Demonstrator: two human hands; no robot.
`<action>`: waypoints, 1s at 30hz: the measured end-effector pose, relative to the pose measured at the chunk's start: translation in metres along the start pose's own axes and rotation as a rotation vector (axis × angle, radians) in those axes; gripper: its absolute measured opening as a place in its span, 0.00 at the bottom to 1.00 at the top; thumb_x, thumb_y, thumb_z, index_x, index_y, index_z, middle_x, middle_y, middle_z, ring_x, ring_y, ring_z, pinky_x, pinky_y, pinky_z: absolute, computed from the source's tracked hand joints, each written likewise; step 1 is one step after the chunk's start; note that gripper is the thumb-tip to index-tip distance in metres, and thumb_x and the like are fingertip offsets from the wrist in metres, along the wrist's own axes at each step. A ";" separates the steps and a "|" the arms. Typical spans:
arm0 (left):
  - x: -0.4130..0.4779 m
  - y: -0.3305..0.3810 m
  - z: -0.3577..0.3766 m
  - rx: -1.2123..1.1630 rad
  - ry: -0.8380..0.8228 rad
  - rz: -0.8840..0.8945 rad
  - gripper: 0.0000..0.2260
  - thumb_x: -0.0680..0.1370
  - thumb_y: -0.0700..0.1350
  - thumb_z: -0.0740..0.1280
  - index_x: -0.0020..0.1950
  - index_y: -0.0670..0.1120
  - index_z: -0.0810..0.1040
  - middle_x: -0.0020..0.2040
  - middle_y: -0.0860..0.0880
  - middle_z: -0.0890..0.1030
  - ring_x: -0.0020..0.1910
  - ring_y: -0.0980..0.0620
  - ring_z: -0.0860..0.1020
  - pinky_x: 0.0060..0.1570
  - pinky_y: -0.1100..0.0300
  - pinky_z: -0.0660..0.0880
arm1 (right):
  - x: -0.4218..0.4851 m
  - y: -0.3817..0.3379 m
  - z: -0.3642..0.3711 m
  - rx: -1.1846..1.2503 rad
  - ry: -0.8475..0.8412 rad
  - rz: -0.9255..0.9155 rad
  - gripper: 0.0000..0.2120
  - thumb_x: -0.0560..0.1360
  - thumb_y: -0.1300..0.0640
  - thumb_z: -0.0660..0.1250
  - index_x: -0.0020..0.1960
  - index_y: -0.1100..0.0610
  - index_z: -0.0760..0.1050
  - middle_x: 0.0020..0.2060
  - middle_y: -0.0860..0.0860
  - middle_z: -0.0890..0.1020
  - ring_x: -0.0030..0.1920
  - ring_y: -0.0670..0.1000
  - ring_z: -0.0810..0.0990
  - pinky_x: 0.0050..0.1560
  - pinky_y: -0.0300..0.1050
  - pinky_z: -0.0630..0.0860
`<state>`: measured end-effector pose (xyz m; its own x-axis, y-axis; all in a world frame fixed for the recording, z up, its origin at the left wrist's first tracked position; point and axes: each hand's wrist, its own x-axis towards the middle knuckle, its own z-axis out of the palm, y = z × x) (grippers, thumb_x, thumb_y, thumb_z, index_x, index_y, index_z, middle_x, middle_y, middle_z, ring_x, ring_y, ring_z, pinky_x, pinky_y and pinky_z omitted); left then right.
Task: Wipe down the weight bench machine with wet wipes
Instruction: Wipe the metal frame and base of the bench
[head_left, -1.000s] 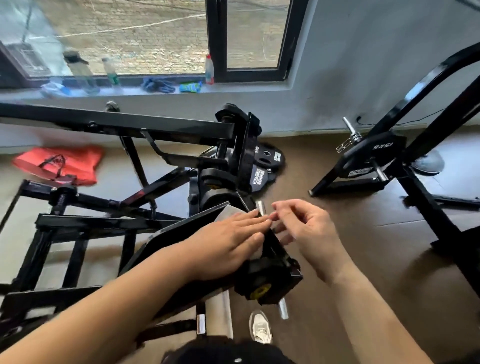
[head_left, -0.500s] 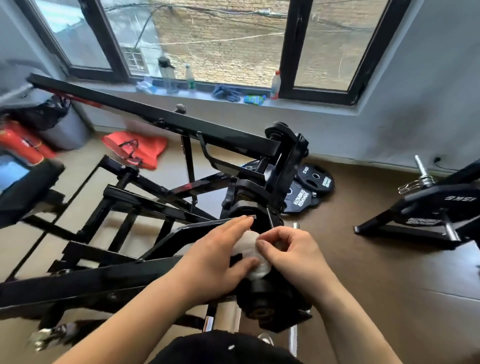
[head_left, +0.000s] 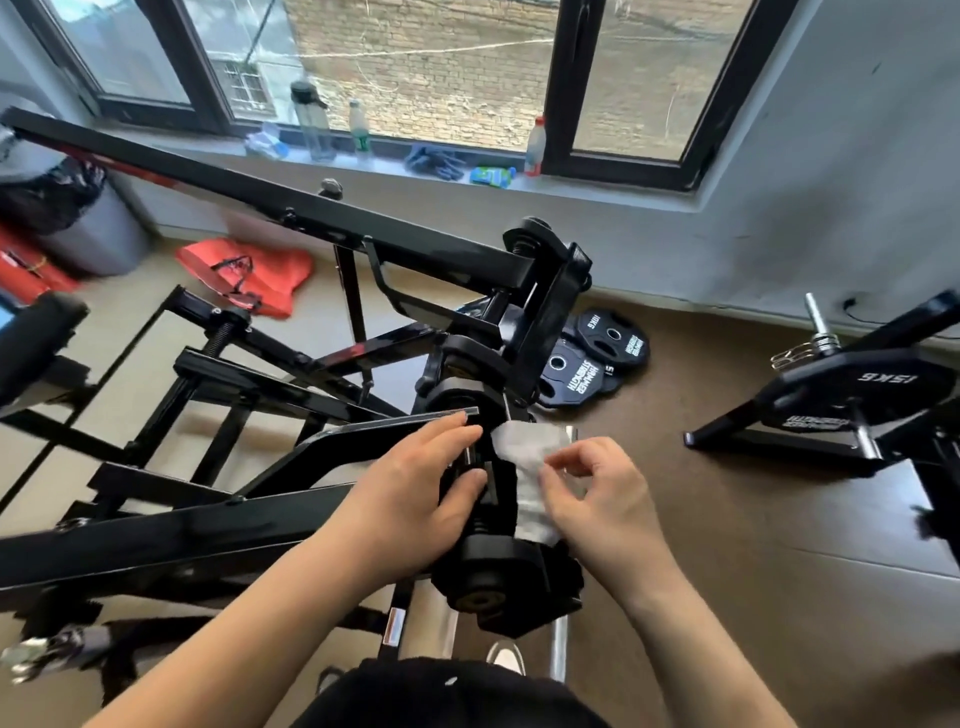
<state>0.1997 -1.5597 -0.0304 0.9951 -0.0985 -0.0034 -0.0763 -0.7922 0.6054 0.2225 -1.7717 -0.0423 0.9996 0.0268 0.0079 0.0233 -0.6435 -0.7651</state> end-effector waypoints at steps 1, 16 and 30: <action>-0.001 0.002 0.002 -0.002 0.008 -0.003 0.22 0.81 0.53 0.68 0.76 0.54 0.73 0.78 0.60 0.68 0.77 0.62 0.64 0.65 0.83 0.48 | 0.000 0.007 0.008 0.018 -0.020 -0.047 0.08 0.75 0.59 0.75 0.52 0.50 0.81 0.54 0.40 0.81 0.56 0.37 0.79 0.61 0.37 0.75; -0.002 0.024 0.018 0.119 0.159 0.021 0.17 0.82 0.49 0.62 0.67 0.44 0.81 0.70 0.45 0.79 0.75 0.46 0.70 0.76 0.63 0.56 | 0.063 -0.001 0.043 0.103 -0.642 0.075 0.31 0.88 0.49 0.49 0.83 0.57 0.36 0.82 0.50 0.34 0.76 0.39 0.31 0.80 0.43 0.34; -0.011 0.015 0.026 0.095 0.258 -0.028 0.22 0.84 0.52 0.54 0.66 0.43 0.82 0.64 0.46 0.83 0.72 0.48 0.74 0.75 0.61 0.64 | 0.008 0.000 0.028 0.127 -0.646 -0.006 0.35 0.81 0.38 0.42 0.83 0.52 0.38 0.82 0.43 0.37 0.81 0.40 0.36 0.80 0.38 0.38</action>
<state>0.1860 -1.5861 -0.0421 0.9790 0.0718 0.1910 -0.0414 -0.8468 0.5303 0.2304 -1.7500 -0.0603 0.7884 0.5091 -0.3452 -0.0125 -0.5479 -0.8364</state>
